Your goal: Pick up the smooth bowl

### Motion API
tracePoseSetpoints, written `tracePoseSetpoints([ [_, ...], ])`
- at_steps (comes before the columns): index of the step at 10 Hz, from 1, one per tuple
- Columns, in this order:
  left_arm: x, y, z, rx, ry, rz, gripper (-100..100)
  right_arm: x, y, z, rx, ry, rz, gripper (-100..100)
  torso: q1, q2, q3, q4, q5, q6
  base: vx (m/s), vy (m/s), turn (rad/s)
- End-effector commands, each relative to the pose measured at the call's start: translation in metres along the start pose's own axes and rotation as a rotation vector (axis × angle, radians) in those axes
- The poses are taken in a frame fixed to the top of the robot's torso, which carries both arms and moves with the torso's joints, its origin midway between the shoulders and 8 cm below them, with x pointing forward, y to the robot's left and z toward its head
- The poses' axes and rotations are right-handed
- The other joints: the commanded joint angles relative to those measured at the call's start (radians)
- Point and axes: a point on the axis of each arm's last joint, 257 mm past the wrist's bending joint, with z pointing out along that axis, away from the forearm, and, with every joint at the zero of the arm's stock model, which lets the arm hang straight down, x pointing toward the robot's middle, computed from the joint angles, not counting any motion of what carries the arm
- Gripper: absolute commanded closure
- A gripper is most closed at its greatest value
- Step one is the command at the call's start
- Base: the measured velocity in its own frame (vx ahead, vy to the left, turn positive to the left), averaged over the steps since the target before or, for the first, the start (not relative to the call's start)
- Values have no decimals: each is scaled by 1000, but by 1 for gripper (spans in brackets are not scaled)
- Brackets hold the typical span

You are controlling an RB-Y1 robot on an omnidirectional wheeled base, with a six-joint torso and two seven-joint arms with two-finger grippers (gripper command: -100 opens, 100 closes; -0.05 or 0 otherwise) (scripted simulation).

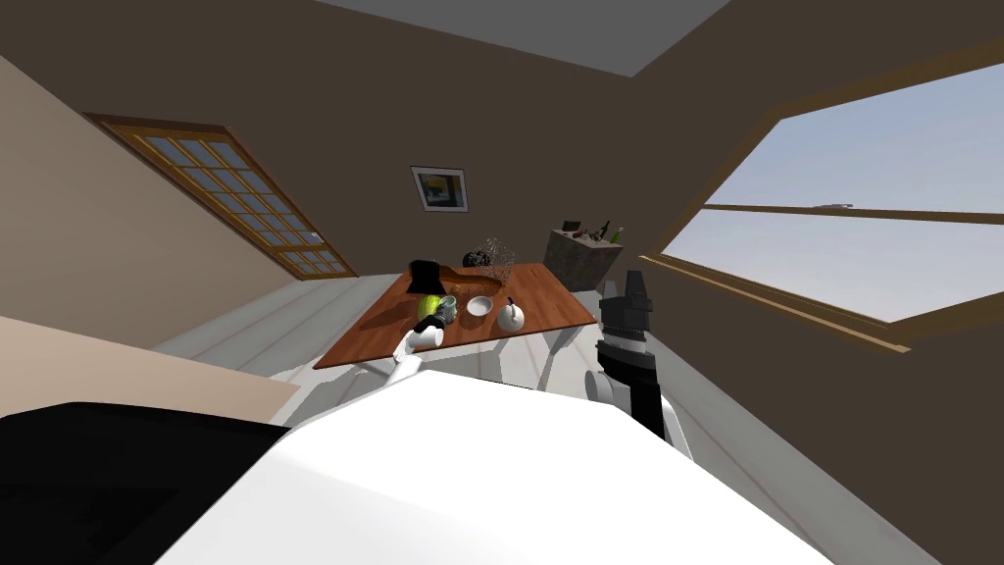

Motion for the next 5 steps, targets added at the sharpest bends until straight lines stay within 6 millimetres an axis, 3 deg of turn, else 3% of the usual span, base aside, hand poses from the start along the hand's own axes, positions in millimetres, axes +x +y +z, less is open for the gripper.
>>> tracePoseSetpoints([
  [1,3,19,9,-64,-9,-34,-100,0,0,0,0,0,0,0,0,0,0,0,0,0,43,-49,-49],
  [2,0,22,9,-71,-14,-35,-100,0,0,0,0,0,0,0,-1,-1,0,0,0,0,30,-36,-14],
  [5,8,58,21,-189,-29,-84,-100,0,0,0,0,0,0,0,0,0,0,0,0,0,36,-43,-49],
])
